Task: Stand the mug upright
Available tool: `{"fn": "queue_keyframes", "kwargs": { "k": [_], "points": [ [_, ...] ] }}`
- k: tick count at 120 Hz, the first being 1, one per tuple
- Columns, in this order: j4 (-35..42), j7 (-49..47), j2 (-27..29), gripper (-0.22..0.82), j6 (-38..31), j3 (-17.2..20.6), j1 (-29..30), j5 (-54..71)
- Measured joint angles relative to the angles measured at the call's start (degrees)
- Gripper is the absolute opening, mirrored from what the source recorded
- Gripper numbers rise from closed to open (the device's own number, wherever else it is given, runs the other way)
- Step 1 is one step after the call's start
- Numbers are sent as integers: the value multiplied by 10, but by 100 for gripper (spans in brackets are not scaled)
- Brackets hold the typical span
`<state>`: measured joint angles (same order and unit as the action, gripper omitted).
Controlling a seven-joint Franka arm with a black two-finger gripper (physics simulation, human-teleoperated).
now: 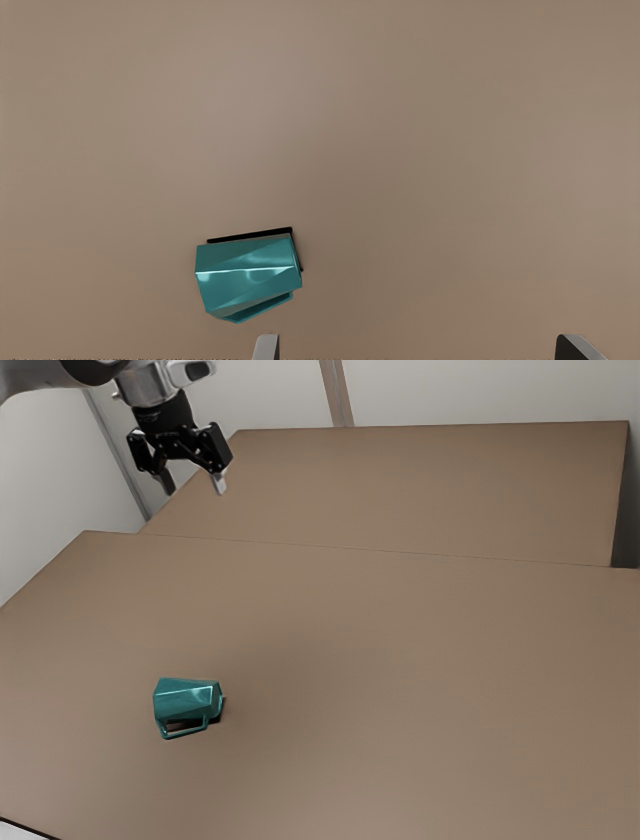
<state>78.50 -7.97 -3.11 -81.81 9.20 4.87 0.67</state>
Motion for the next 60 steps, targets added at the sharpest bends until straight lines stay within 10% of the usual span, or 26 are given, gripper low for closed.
{"fn": "queue_keyframes", "kwargs": {
  "k": [39, 60],
  "points": [
    [171, 2, 77, 60, -32, -140, -127, -30],
    [313, 37, 137, 60, -85, -185, 15, -86]
  ]
}}
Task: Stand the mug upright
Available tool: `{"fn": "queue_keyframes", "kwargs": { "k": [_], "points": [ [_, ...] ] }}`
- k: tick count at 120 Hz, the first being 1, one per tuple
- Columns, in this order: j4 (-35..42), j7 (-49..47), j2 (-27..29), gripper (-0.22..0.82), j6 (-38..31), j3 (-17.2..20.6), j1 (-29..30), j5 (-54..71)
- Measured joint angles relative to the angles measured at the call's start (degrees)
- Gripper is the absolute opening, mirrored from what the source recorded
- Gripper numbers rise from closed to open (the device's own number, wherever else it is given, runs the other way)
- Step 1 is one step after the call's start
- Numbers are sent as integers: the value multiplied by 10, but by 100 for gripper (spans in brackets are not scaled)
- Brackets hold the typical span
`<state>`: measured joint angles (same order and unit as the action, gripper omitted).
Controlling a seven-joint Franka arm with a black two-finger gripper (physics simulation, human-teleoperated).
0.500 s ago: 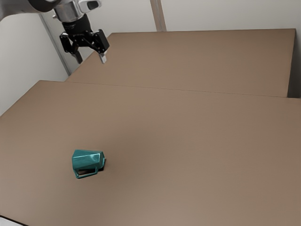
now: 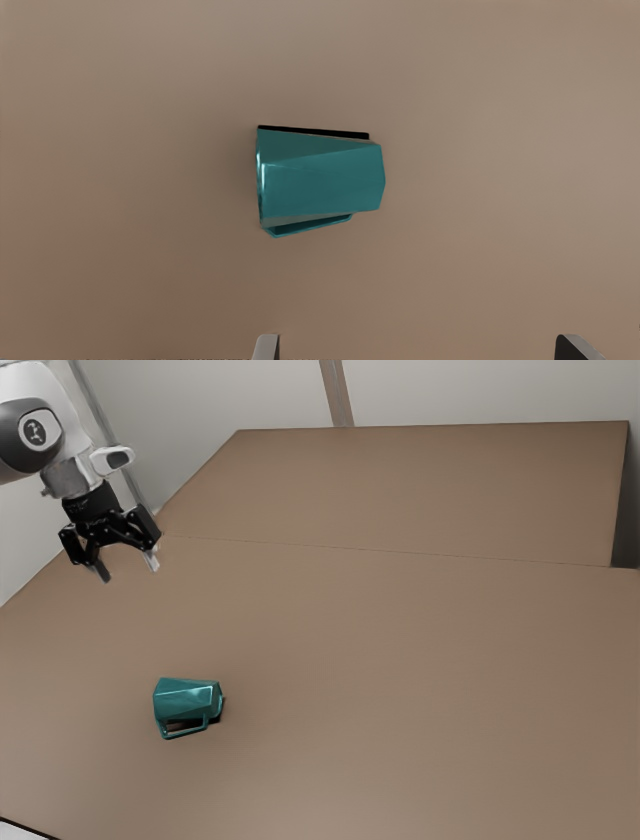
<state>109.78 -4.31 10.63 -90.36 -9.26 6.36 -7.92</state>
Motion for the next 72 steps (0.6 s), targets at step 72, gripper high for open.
{"fn": "queue_keyframes", "kwargs": {
  "k": [72],
  "points": [
    [195, 311, -94, 60, -100, -136, 142, -296]
  ]
}}
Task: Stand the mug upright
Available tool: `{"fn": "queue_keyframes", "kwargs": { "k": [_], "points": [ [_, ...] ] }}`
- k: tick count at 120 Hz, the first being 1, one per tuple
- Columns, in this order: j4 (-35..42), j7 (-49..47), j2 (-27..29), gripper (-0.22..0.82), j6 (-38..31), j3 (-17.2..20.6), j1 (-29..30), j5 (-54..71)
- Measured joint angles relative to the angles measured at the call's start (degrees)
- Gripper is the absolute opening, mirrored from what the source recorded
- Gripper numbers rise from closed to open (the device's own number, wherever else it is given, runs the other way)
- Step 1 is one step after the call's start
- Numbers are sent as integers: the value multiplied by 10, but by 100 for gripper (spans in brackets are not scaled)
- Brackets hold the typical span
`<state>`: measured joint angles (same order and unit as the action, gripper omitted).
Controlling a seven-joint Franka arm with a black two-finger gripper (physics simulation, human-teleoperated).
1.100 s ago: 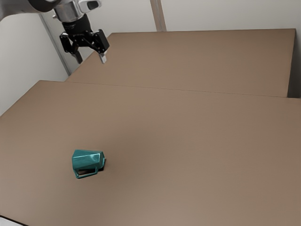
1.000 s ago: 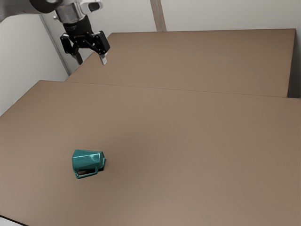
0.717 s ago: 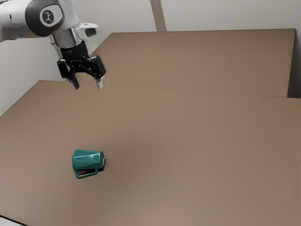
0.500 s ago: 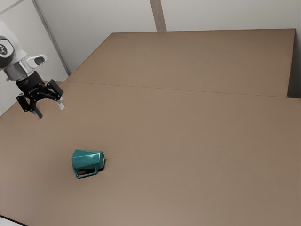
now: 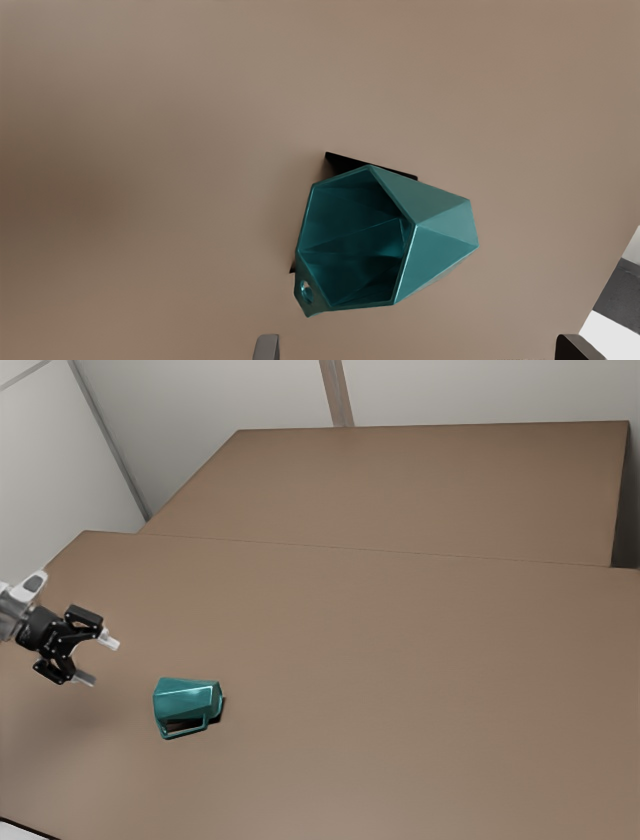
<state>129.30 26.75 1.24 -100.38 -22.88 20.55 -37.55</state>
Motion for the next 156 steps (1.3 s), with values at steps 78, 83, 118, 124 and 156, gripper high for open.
{"fn": "queue_keyframes", "kwargs": {
  "k": [78, 83, 118, 124, 156],
  "points": [
    [109, 249, -17, 60, -25, -6, -40, -171],
    [117, 256, -17, 60, -27, -5, -44, -179],
    [125, 285, -20, 60, -37, 18, -45, -211],
    [127, 287, -20, 60, -38, 22, -43, -214],
    [136, 292, -20, 55, -51, 47, -19, -232]
  ]
}}
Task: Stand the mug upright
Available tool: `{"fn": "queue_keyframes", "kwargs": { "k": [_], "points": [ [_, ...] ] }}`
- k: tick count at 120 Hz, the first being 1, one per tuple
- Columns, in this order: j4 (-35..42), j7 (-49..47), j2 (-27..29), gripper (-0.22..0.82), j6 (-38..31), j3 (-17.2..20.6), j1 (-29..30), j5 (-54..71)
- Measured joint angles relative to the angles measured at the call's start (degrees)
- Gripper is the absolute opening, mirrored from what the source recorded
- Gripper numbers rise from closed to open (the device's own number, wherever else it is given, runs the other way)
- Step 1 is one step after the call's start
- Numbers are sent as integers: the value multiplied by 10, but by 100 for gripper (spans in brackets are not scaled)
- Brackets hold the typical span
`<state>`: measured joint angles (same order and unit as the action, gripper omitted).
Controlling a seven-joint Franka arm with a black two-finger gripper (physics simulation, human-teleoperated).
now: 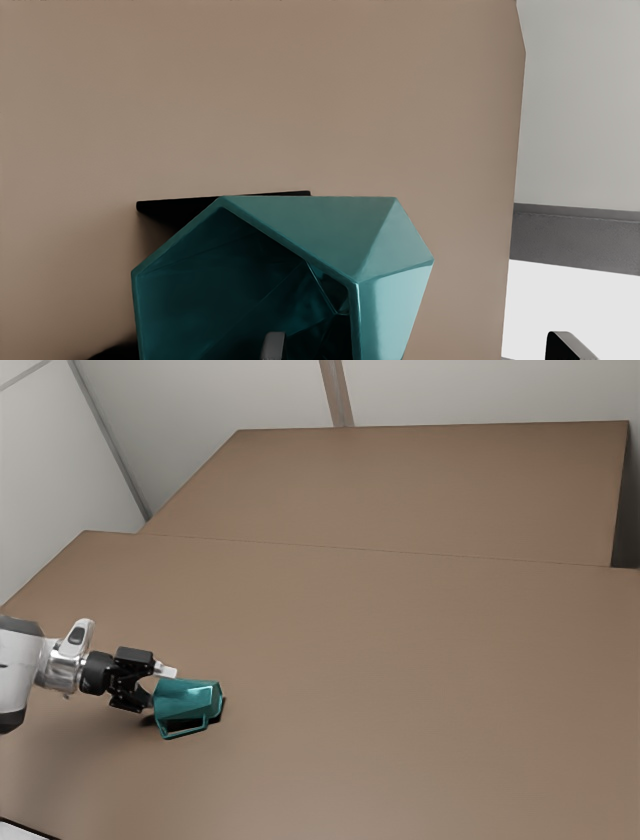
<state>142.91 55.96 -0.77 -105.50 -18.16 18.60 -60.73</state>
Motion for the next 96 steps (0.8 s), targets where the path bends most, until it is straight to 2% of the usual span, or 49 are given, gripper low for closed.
{"fn": "queue_keyframes", "kwargs": {
  "k": [13, 34, 48, 68, 96],
  "points": [
    [0, -1, -1, 49, -3, 4, 4, -4],
    [1, -5, -1, 12, -7, 6, 4, -6],
    [1, -11, -1, -3, -9, 10, 4, -7],
    [0, -21, 1, -11, -13, 17, 6, -14],
    [-4, -29, 10, -16, -8, 24, -5, -39]
  ]
}}
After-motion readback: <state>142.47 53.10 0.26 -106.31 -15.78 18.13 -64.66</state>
